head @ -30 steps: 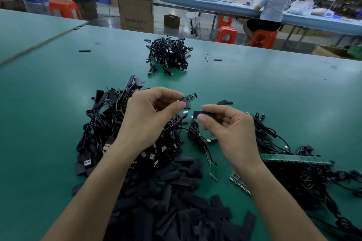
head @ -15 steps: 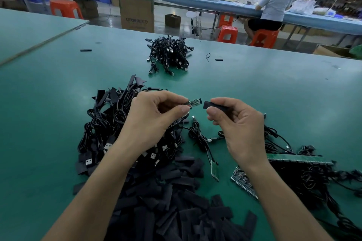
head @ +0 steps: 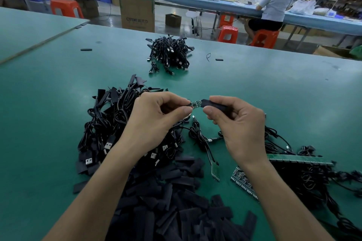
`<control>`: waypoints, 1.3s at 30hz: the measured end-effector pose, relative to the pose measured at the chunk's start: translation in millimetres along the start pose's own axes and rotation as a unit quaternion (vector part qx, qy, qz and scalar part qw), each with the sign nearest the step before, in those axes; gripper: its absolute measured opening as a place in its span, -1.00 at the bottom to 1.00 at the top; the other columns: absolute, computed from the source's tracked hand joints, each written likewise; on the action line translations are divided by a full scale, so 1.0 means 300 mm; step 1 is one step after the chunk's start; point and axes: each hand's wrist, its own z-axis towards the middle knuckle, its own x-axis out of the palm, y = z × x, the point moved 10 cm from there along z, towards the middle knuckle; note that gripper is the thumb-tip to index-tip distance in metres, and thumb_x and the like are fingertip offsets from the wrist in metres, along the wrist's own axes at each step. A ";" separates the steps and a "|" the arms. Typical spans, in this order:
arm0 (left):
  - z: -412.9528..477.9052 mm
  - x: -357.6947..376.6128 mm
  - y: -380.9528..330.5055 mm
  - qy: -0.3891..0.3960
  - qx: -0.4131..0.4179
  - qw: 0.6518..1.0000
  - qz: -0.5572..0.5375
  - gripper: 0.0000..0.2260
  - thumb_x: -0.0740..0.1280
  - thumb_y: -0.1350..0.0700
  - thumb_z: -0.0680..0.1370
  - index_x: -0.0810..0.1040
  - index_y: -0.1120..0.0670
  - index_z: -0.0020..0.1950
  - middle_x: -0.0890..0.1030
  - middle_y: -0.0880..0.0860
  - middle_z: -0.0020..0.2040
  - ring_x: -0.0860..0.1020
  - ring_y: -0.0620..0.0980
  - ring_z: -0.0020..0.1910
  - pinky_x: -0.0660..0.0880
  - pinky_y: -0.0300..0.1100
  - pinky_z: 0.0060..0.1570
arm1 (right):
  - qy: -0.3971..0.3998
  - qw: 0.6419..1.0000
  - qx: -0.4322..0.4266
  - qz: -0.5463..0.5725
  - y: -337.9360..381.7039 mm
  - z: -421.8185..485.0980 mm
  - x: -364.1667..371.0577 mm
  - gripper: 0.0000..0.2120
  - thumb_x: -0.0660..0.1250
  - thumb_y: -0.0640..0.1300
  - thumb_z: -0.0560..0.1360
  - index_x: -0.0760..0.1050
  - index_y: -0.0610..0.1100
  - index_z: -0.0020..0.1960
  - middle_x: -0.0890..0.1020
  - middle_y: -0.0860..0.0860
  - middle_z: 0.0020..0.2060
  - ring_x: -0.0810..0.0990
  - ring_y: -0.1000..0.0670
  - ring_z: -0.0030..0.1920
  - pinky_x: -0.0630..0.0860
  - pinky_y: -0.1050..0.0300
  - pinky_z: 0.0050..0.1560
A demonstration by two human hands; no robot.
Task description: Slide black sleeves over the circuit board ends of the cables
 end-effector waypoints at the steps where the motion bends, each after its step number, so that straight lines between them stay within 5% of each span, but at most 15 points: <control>1: 0.001 0.001 0.000 0.001 -0.001 1.000 -0.002 -0.90 0.53 0.16 0.46 0.71 -0.03 -0.09 0.71 -0.10 -0.24 0.63 -0.24 -0.30 0.48 -0.42 -0.24 | 0.002 1.000 -0.005 -0.008 0.003 0.000 -0.001 -0.81 0.50 0.06 0.32 0.63 0.19 -0.07 0.72 0.22 -0.20 0.71 0.16 -0.18 0.61 0.27 -0.07; 15: -0.002 0.018 0.008 0.055 -0.018 0.998 -0.035 -0.82 0.56 0.06 0.39 0.68 -0.04 -0.04 0.71 -0.03 -0.28 0.61 -0.18 -0.35 0.48 -0.38 -0.28 | 0.172 0.985 0.015 0.010 0.022 0.028 0.077 -0.78 0.52 -0.08 0.30 0.68 0.01 -0.05 0.73 0.10 -0.28 0.68 0.12 -0.28 0.55 0.33 -0.17; 25: -0.004 0.019 0.001 0.059 -0.008 0.997 -0.040 -0.85 0.59 0.12 0.37 0.67 -0.02 -0.14 0.70 -0.03 -0.30 0.62 -0.19 -0.33 0.45 -0.44 -0.30 | 0.168 0.985 0.040 0.020 -0.006 0.027 0.069 -0.79 0.52 -0.08 0.32 0.68 0.01 -0.05 0.74 0.00 -0.26 0.69 0.03 -0.31 0.57 0.29 -0.21; 29: -0.009 0.022 0.003 0.077 -0.014 0.996 -0.036 -0.78 0.56 0.01 0.34 0.68 -0.04 -0.04 0.72 -0.02 -0.27 0.66 -0.13 -0.29 0.54 -0.35 -0.21 | 0.178 0.983 0.037 0.017 0.003 0.019 0.069 -0.79 0.51 -0.06 0.32 0.69 0.00 -0.05 0.74 -0.02 -0.26 0.68 0.03 -0.31 0.57 0.28 -0.21; 33: -0.013 0.039 0.004 0.097 -0.023 0.994 -0.034 -0.71 0.58 0.12 0.39 0.63 -0.06 0.05 0.71 0.00 -0.28 0.60 -0.11 -0.35 0.48 -0.35 -0.30 | 0.217 0.974 0.052 0.034 0.005 0.010 0.086 -0.82 0.52 -0.14 0.34 0.70 -0.03 -0.06 0.74 -0.09 -0.23 0.67 0.00 -0.29 0.57 0.26 -0.19; 39: -0.013 0.039 0.021 0.080 -0.038 0.995 -0.038 -0.80 0.54 0.12 0.46 0.63 -0.03 0.04 0.73 -0.01 -0.21 0.64 -0.10 -0.28 0.54 -0.29 -0.22 | 0.167 0.985 0.027 0.020 0.008 0.021 0.066 -0.83 0.51 -0.28 0.40 0.69 -0.02 -0.11 0.72 -0.05 -0.31 0.67 0.02 -0.34 0.57 0.26 -0.24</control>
